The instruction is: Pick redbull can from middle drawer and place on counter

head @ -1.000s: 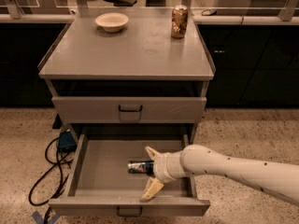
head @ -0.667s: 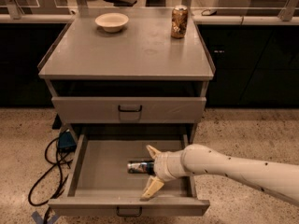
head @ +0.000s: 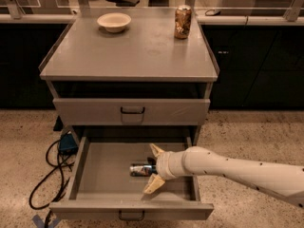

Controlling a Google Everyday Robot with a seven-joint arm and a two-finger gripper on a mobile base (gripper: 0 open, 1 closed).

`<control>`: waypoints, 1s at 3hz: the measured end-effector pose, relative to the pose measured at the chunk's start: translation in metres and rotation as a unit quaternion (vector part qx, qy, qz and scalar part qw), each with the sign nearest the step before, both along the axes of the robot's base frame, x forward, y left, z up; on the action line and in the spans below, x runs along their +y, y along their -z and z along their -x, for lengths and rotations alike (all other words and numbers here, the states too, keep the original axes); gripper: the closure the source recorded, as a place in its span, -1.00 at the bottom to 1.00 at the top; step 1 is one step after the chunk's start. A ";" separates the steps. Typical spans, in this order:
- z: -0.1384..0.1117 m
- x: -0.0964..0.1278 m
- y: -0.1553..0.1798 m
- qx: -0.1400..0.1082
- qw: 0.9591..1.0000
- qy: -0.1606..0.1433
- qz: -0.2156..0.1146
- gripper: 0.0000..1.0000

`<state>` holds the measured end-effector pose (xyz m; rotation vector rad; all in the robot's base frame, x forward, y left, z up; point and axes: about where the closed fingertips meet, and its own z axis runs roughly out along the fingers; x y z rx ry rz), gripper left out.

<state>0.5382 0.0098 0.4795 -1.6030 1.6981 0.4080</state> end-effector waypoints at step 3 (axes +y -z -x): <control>-0.039 -0.014 -0.007 -0.060 0.996 0.065 0.002 -1.00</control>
Offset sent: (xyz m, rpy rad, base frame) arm 0.0197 -0.0107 -0.0024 -0.0236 -0.0563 -0.0685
